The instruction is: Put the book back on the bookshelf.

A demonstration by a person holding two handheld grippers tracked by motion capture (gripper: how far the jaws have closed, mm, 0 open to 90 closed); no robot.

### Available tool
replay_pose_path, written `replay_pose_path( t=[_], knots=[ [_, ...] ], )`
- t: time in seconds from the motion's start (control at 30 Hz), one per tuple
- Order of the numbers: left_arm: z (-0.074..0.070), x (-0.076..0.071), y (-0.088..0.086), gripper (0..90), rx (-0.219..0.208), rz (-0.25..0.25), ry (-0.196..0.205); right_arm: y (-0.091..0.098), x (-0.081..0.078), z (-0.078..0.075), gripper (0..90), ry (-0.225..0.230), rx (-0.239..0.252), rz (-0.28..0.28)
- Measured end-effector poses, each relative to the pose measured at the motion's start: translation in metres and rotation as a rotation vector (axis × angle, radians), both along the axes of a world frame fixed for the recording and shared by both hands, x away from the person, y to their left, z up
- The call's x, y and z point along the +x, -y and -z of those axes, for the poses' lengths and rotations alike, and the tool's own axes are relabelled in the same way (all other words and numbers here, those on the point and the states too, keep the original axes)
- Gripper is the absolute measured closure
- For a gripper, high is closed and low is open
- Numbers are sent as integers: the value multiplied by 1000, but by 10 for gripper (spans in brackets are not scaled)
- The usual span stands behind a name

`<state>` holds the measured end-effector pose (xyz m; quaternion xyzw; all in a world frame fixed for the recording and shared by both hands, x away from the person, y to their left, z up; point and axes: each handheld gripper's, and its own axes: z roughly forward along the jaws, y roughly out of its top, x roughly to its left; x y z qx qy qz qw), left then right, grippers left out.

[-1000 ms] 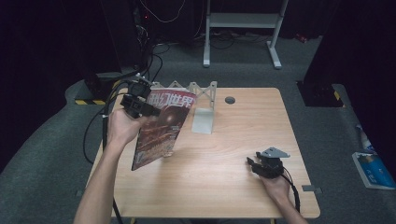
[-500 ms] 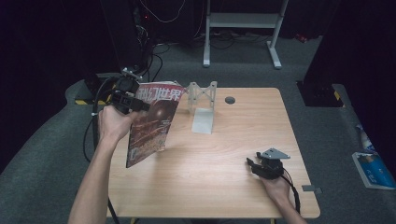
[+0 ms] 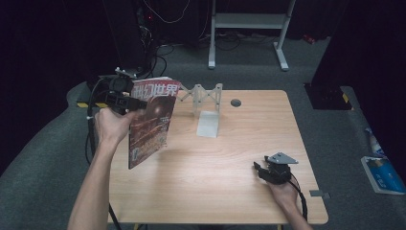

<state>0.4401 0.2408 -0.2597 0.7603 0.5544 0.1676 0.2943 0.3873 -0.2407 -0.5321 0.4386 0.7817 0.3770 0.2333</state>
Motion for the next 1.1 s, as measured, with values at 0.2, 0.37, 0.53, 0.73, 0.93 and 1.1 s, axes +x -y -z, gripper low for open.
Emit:
replay_pose_path(
  t=[0.2,0.37,0.53,0.73,0.93,1.1],
  knots=[
    [-3,0,-6,831,-4,-27,17,0,0,0,441,2,-1,3],
    [-6,-1,-10,832,-16,-45,36,0,0,0,441,8,-6,1],
    [-5,1,-14,832,-11,-59,47,0,-1,0,442,12,-8,1],
    [-2,6,-22,832,-19,-100,81,-1,-1,1,442,17,-11,1],
    [1,10,-25,832,-3,-128,104,-2,-2,1,441,23,-17,-4],
    [6,13,-27,833,-8,-142,114,-2,-2,1,441,25,-19,-9]
  ],
)
